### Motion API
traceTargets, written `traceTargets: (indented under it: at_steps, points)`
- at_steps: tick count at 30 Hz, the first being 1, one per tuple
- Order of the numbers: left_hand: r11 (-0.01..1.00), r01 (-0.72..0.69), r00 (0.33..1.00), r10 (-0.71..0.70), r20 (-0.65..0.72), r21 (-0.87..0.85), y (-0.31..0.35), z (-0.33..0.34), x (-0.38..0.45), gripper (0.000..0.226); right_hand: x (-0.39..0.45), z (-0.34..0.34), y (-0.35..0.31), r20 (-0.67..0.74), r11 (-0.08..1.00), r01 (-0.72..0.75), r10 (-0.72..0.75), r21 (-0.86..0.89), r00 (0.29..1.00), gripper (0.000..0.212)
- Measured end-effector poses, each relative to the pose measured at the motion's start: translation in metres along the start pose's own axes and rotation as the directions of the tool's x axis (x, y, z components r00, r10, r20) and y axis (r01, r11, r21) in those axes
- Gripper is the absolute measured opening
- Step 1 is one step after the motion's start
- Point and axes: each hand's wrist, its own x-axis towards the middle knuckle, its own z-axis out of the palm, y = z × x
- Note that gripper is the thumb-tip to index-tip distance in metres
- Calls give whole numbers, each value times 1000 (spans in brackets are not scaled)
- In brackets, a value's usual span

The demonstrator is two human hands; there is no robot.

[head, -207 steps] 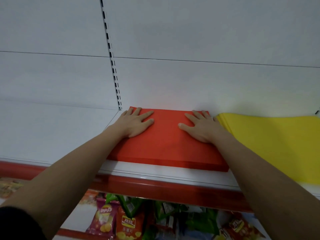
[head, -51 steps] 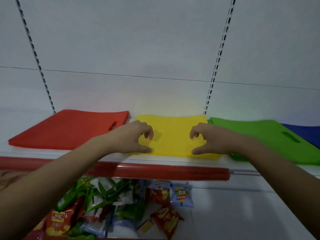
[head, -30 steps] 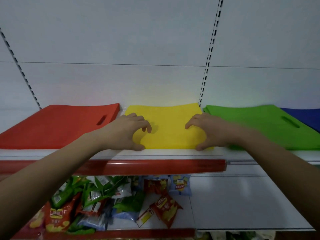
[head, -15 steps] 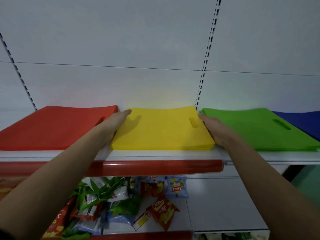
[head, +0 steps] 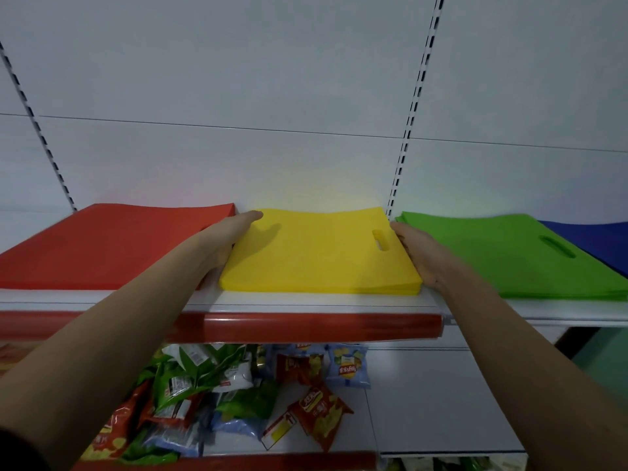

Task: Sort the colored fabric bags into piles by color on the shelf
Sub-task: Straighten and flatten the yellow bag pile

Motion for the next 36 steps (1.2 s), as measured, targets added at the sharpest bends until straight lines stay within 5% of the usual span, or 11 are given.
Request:
traceTargets:
  at_steps: [11,20,22,24,26,28,31,36]
  points:
    - [1000,6,1000,-6,12,19,4,3,-4,66,2,1,-1,11,1000,10,-10,15,1000,37]
    - [982,-24,1000,26,-8,189,3,0,-2,64,6,2,-4,-26,993,-9,6,-120,1000,68]
    - [865,-211,974,224,26,456,2,-5,-9,73,-7,4,-8,-37,905,130,-158,-406,987,77]
    - [663,-433,901,342,267,611,5,-12,-28,79,-28,0,-14,91,692,299,-321,-657,943,78]
    - [490,-556,829,271,489,671,6,-21,-47,88,-48,-10,-25,309,484,393,-247,-782,919,85]
    - [356,-592,803,190,565,723,2,-32,-55,96,-56,-18,-29,405,339,403,-70,-850,912,95]
    - [269,-596,803,180,568,757,-6,-44,-52,99,-57,-21,-26,399,259,380,25,-888,916,106]
    - [147,-633,763,287,579,760,-11,-48,-40,98,-53,-20,-25,360,222,366,-69,-904,931,97]
